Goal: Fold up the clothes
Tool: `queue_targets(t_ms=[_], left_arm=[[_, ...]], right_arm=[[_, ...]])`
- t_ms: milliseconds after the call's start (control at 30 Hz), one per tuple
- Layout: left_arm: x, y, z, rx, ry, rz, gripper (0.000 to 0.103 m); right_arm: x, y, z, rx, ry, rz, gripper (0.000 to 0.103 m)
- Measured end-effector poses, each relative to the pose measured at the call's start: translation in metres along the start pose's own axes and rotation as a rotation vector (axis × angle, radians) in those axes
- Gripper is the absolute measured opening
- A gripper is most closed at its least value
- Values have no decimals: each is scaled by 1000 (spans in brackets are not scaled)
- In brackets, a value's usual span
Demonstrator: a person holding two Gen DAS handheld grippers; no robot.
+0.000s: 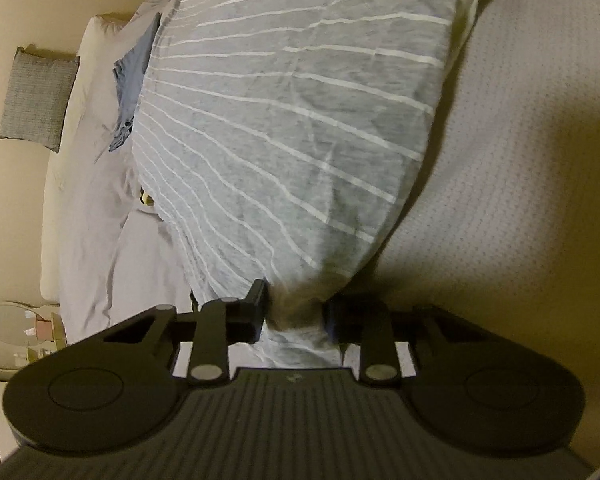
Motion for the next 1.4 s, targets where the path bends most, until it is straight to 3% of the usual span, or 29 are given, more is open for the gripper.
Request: queue_targets(t_ms=[67, 133, 167, 200, 400, 733, 867, 1033, 1233, 1400], left_arm=[[-4, 1, 2, -13, -16, -10, 21], [-8, 0, 4, -20, -24, -23, 13], [-9, -1, 4, -22, -28, -31, 12], [-12, -6, 4, -21, -30, -32, 10], [-44, -39, 9, 7, -37, -10, 6], [-155, -40, 55, 29, 47, 6, 6], [-206, -13, 83, 29, 74, -38, 6], [-257, 39, 119, 29, 86, -114, 6], [-284, 118, 147, 23, 107, -226, 6], [-308, 165, 168, 33, 107, -275, 6]], right_arm=[[4, 5, -1, -1, -9, -17, 55], [10, 6, -3, -12, 7, 2, 14], [13, 6, -4, -18, 14, 11, 2], [17, 4, -4, -17, 28, 21, 0], [55, -35, 1, 37, 123, 75, 0], [179, -87, -20, 93, 286, 1, 0], [232, -79, -46, 87, 364, 13, 0], [292, -43, -94, 58, 492, 100, 0], [344, 11, -145, 16, 634, 221, 0], [374, 40, -170, -18, 734, 274, 0]])
Point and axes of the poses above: each gripper's, at about its wrist camera, not at the fingertips, and y roughly the way its jaws point, x to its right, z to its top, the point moved 8 cm from there along y, roughly the way its jaws point, and after that the axes turned 4 degrees about -z, right-handed, at the moved point
